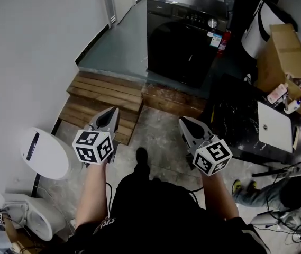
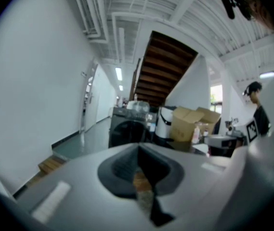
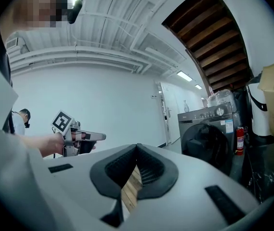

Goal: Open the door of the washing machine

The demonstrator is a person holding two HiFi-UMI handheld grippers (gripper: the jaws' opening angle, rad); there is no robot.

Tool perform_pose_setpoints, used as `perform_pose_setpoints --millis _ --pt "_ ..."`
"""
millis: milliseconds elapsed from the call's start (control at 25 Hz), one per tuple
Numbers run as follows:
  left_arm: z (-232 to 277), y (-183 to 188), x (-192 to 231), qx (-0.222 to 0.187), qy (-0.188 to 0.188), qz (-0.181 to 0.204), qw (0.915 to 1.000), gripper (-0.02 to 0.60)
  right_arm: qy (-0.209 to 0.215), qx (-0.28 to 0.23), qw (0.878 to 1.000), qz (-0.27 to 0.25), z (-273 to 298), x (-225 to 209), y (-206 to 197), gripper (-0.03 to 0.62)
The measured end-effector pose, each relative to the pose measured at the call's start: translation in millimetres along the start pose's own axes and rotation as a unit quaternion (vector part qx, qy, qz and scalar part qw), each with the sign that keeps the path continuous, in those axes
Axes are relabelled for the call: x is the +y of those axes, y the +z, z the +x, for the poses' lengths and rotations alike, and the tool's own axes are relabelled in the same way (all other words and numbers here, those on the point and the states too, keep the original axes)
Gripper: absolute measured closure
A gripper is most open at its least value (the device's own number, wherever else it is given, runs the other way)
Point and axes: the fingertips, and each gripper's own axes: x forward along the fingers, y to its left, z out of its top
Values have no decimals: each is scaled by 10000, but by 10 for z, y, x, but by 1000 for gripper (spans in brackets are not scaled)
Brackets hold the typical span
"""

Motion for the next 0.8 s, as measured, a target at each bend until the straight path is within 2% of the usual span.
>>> perform_pose_setpoints --millis 200,400,800 --pt "492 -14 163 27 -212 -128 9997 572 -117 158 9998 -20 247 -240 -62 599" --pt "1128 17 367 88 -491 -175 9986 572 -375 313 9988 38 646 -716 -100 599" --pt "2171 358 1402 198 -613 -219 9977 572 -301 685 9971 98 2090 -1202 -59 599"
